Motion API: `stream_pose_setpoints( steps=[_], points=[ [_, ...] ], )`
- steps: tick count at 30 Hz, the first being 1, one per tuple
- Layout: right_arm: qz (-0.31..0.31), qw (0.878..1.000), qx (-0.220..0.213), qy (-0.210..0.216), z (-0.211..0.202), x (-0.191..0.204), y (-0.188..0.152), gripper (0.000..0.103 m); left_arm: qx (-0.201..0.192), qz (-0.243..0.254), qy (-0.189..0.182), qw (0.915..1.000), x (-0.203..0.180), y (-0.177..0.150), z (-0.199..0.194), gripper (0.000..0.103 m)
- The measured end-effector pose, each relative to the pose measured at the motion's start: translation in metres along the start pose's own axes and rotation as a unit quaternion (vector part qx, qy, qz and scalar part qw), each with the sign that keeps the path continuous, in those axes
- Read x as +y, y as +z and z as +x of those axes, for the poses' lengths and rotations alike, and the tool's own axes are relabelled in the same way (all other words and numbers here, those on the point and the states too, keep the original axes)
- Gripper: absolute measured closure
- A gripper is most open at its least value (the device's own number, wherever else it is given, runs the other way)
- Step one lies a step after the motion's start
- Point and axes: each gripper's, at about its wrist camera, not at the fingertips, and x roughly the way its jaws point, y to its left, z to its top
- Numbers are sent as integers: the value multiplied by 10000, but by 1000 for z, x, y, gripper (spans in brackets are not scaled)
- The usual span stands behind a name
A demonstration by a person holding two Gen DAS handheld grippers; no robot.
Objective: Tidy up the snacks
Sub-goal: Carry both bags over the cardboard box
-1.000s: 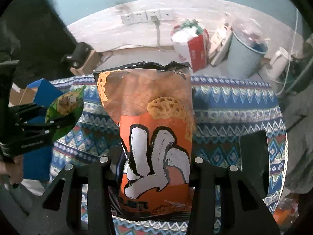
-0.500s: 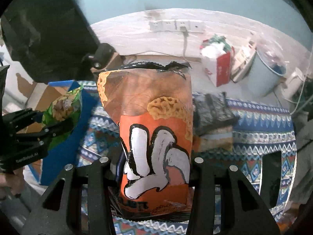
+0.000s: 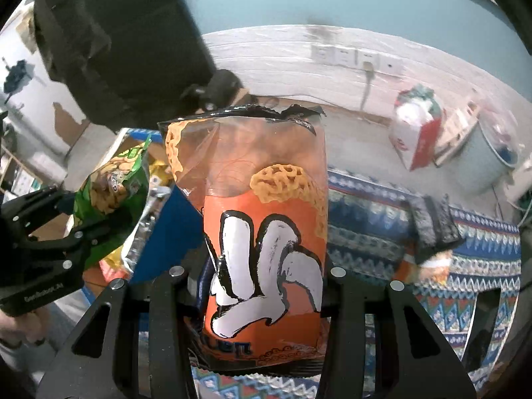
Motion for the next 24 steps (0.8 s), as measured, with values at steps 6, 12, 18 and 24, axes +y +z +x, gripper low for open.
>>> stream_pose_setpoints(
  steps=[6, 12, 18, 24],
  points=[
    [-171, 9997, 63, 146, 18, 34, 12, 60, 24, -334, 68, 9994, 38, -12, -1, 58],
    [-322, 9990, 105, 303, 39, 70, 28, 60, 140, -709, 218, 9971, 80, -26, 6, 58],
    [-490, 9978, 218, 389, 62, 100, 38, 60, 230, -931, 490, 9942, 110, -37, 12, 58],
    [-618, 9962, 439, 432, 89, 121, 39, 60, 298, -1052, 572, 9924, 126, -42, 14, 57]
  ],
)
